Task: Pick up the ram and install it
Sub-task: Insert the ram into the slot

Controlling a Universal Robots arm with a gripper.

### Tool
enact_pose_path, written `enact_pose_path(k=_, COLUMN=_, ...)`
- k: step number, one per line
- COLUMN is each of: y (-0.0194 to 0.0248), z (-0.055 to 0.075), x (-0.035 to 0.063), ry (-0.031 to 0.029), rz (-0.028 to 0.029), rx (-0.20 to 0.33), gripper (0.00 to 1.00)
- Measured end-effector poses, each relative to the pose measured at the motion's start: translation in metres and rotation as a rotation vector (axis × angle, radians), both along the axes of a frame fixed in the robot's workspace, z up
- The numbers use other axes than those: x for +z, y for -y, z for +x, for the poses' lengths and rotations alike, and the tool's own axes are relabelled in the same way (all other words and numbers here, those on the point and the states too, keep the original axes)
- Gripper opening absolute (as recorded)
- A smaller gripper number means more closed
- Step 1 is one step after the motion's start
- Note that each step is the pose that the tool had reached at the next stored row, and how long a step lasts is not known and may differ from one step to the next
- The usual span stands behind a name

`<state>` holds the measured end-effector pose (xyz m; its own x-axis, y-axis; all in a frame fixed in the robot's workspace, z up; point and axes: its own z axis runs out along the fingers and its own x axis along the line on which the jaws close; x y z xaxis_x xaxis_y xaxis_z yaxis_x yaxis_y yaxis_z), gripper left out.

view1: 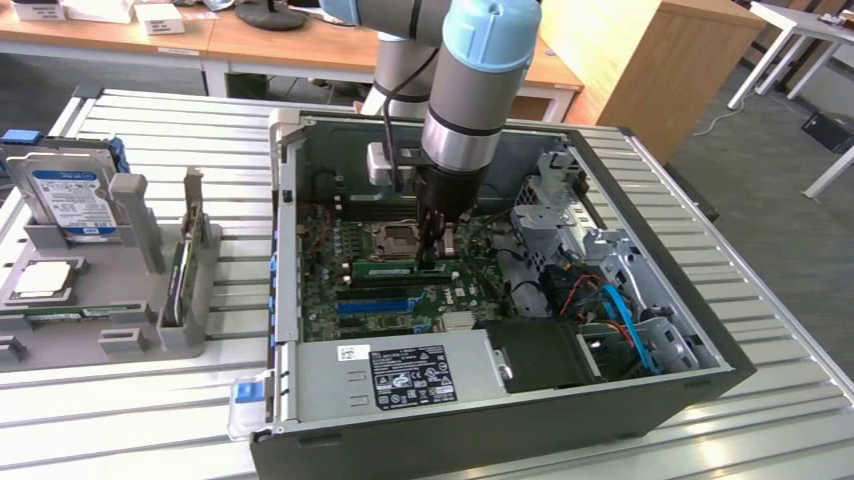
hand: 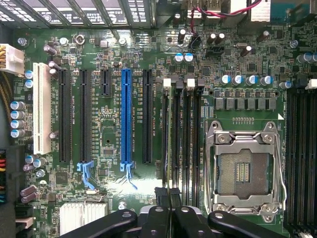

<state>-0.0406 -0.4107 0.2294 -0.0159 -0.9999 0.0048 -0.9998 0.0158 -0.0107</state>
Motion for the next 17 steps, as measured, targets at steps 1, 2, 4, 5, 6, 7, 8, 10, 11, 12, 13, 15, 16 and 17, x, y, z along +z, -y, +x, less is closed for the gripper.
enact_pose_path(k=1, y=0.0, z=0.0001, x=0.0, ry=0.0, rz=0.0, rx=0.0, gripper=0.12)
enact_pose_path(k=2, y=0.0001, z=0.0003, x=0.0, ry=0.0, rz=0.0001, rx=0.0, gripper=0.12)
enact_pose_path(k=4, y=0.0001, z=0.0006, x=0.0, ry=0.0, rz=0.0001, rx=0.0, gripper=0.12)
enact_pose_path(k=5, y=0.0001, z=0.0006, x=0.0, ry=0.0, rz=0.0001, rx=0.0, gripper=0.12)
enact_pose_path(k=6, y=0.0001, z=0.0007, x=0.0, ry=0.0, rz=0.0001, rx=0.0, gripper=0.12)
enact_pose_path(k=7, y=0.0001, z=0.0008, x=0.0, ry=0.0, rz=0.0003, rx=0.0, gripper=0.12)
enact_pose_path(k=8, y=0.0001, z=0.0008, x=0.0, ry=0.0001, rz=0.0008, rx=0.0, gripper=0.12)
enact_pose_path(k=10, y=0.0002, z=0.0008, x=0.0, ry=0.0, rz=0.0013, rx=0.001, gripper=0.12)
enact_pose_path(k=11, y=0.0003, z=0.0008, x=0.0001, ry=0.0, rz=0.0016, rx=0.001, gripper=0.12)
enact_pose_path(k=12, y=0.0004, z=0.0008, x=0.0003, ry=0.0, rz=0.0021, rx=0.001, gripper=0.12)
enact_pose_path(k=13, y=0.0004, z=0.0008, x=0.0003, ry=0.0, rz=0.0026, rx=0.002, gripper=0.12)
enact_pose_path(k=15, y=0.0004, z=0.0008, x=0.0003, ry=0.0001, rz=0.0031, rx=0.004, gripper=0.12)
enact_pose_path(k=16, y=0.0005, z=0.0008, x=0.0003, ry=0.0001, rz=0.0031, rx=0.005, gripper=0.12)
enact_pose_path(k=17, y=0.0005, z=0.0008, x=0.0004, ry=0.0, rz=0.0031, rx=0.006, gripper=0.12)
